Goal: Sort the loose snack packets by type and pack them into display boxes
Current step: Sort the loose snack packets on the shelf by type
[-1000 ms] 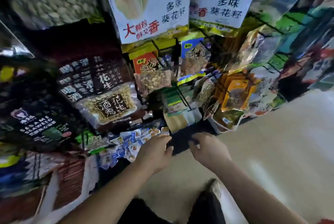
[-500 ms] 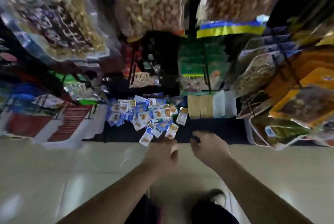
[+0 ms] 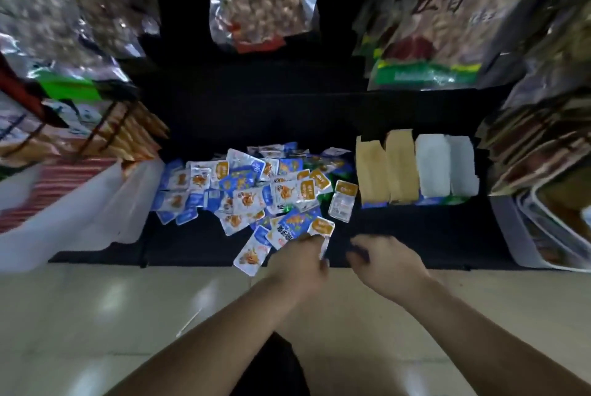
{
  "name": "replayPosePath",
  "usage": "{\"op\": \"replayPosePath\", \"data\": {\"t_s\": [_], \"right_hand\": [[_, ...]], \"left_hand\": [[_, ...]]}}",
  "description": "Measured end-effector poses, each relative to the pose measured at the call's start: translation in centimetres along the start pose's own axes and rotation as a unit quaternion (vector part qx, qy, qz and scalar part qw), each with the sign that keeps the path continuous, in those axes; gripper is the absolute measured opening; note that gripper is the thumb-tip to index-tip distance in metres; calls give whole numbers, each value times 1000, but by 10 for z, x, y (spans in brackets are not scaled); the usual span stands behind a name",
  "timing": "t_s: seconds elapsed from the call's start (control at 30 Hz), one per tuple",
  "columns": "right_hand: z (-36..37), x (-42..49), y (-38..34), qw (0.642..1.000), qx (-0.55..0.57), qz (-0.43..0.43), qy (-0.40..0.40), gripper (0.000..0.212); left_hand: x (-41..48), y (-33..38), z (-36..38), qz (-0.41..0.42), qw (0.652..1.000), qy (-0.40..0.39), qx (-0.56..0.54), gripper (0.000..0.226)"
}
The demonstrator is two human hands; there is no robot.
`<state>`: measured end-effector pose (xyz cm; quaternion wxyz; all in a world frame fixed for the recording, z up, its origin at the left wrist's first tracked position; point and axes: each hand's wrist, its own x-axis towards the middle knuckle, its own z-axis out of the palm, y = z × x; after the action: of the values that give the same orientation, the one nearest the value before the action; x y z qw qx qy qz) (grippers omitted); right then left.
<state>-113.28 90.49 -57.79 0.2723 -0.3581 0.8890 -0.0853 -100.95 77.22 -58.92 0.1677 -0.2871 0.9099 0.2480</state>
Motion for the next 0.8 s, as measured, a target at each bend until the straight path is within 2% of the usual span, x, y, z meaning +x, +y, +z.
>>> {"op": "replayPosePath", "data": {"t_s": [0.1, 0.2, 0.33, 0.5, 0.63, 0.8], "right_hand": [[-3, -15, -18, 999, -25, -10, 21, 28], [-11, -34, -39, 997, -42, -27, 52, 25], [-21, -53, -74, 995, -60, -55, 53, 23], [-19, -51, -104, 991, -105, -73, 43, 42], [-11, -24, -94, 987, -141, -76, -1, 34], [-6, 30, -45, 991, -96, -16, -96, 35]], "left_hand": [[-12, -15, -11, 7, 999, 15, -32, 40], [-36, -31, -26, 13, 997, 43, -67, 55], [-76, -54, -45, 14, 992, 61, -108, 60], [-96, -81, -50, 0, 991, 66, -117, 58], [-68, -80, -40, -7, 994, 45, -95, 59], [-5, -59, -23, 7, 997, 0, -81, 68]]}}
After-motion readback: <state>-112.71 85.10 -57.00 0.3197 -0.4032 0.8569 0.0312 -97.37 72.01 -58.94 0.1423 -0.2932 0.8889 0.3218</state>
